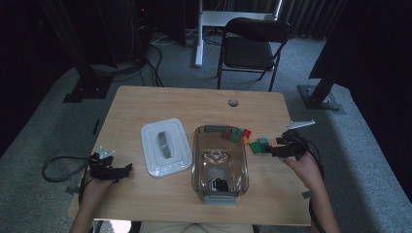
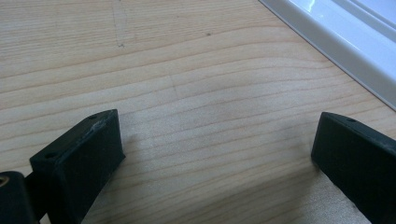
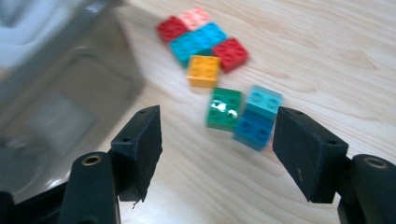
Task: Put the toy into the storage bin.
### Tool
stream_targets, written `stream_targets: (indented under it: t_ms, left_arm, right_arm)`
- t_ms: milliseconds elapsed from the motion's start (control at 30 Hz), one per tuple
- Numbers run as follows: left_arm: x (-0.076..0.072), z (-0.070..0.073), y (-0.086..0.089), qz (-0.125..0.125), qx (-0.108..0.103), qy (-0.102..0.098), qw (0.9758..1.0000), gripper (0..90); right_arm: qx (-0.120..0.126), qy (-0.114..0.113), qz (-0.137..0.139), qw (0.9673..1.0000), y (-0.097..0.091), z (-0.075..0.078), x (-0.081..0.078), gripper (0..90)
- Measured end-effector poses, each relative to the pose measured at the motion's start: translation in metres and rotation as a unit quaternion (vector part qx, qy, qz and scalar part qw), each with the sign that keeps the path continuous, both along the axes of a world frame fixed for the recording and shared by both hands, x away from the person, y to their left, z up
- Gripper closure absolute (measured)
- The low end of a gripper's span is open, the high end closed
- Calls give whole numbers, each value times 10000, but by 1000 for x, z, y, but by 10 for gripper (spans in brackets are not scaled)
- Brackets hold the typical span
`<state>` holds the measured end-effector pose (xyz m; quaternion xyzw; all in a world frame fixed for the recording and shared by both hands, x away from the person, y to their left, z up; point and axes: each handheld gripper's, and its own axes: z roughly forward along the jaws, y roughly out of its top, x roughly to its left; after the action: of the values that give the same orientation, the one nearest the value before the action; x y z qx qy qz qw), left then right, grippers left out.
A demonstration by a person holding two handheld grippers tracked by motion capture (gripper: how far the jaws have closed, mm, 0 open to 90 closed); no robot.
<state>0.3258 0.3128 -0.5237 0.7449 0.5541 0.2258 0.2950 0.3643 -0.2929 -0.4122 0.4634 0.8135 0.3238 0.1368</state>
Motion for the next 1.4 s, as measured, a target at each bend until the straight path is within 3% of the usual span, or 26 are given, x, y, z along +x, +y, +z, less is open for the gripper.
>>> stream_targets:
  t_ms: [100, 133, 167, 367, 467, 667, 900, 1067, 1400]
  left_arm:
    - [0, 0, 0, 0, -1, 0, 10000, 26]
    - [0, 0, 0, 0, 1, 1, 10000, 26]
    - [0, 0, 0, 0, 0, 0, 10000, 26]
    - [0, 0, 0, 1, -2, -2, 10000, 26]
    - [0, 0, 0, 0, -1, 1, 10000, 26]
    - [0, 0, 0, 0, 0, 0, 10000, 26]
    - [0, 0, 0, 0, 0, 2, 10000, 26]
    - [0, 0, 0, -1, 0, 2, 10000, 26]
    - [0, 0, 0, 0, -1, 3, 10000, 26]
  right_arm:
    - [20, 17, -95, 10000, -3, -3, 3, 335]
    - [89, 86, -422, 9990, -11, -12, 12, 350]
    - [89, 86, -422, 9990, -11, -12, 12, 350]
    - [-130, 275, -1021, 9943, -22, -36, 36, 384]
    - [-201, 371, -1167, 9923, -23, -47, 44, 385]
    - [-185, 578, -1330, 9893, -26, -61, 56, 399]
    - [-58, 670, -1374, 9882, -26, -63, 63, 399]
    - [45, 683, -1461, 9869, -31, -65, 63, 406]
    - [-40, 606, -1582, 9855, -42, -62, 58, 407]
